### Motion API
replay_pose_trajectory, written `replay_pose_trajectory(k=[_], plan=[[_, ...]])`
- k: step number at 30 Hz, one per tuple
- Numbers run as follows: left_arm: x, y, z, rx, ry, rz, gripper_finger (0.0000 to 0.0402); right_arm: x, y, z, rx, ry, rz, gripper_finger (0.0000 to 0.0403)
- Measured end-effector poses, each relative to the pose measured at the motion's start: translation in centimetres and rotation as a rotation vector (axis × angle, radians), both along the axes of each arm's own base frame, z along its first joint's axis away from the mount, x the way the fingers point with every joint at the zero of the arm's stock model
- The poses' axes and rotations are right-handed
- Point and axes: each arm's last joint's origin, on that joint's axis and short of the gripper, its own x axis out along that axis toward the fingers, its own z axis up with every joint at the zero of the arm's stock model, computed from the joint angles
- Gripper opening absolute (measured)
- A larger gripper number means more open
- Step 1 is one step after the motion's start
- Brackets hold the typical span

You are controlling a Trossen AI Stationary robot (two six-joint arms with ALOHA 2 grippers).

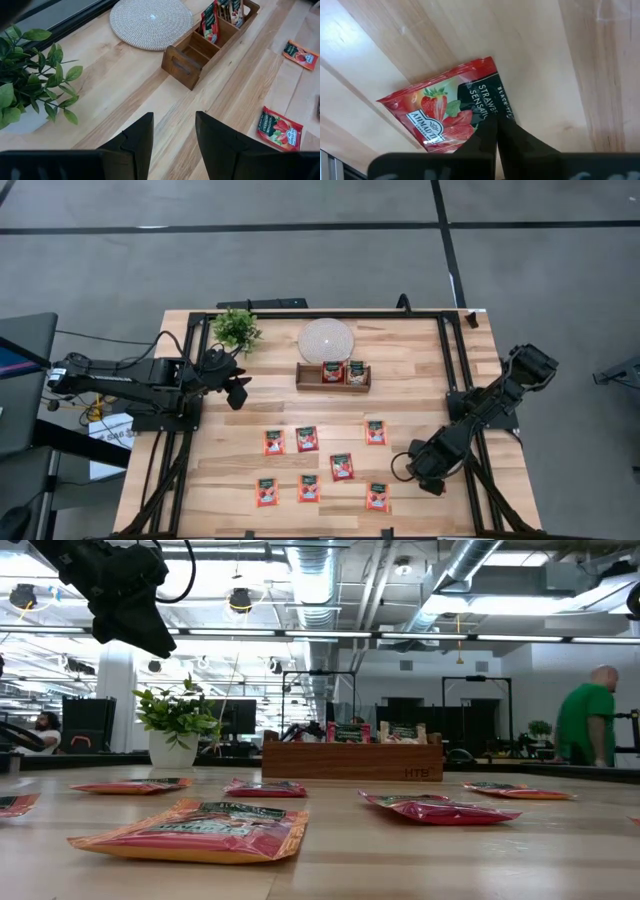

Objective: Pick & Place Tea
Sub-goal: Put the red tea bag into the middle section of the wooden organizer

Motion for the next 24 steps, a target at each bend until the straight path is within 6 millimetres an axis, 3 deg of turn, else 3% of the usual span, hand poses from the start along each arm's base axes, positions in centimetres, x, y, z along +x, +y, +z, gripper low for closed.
replay_pose_trajectory(k=[24], plan=[[0.0, 0.0, 0.0, 0.000, 0.000, 0.000, 0.0137, 1.1, -0.8, 0.4, 0.012, -0.003, -0.019, 0.0000]])
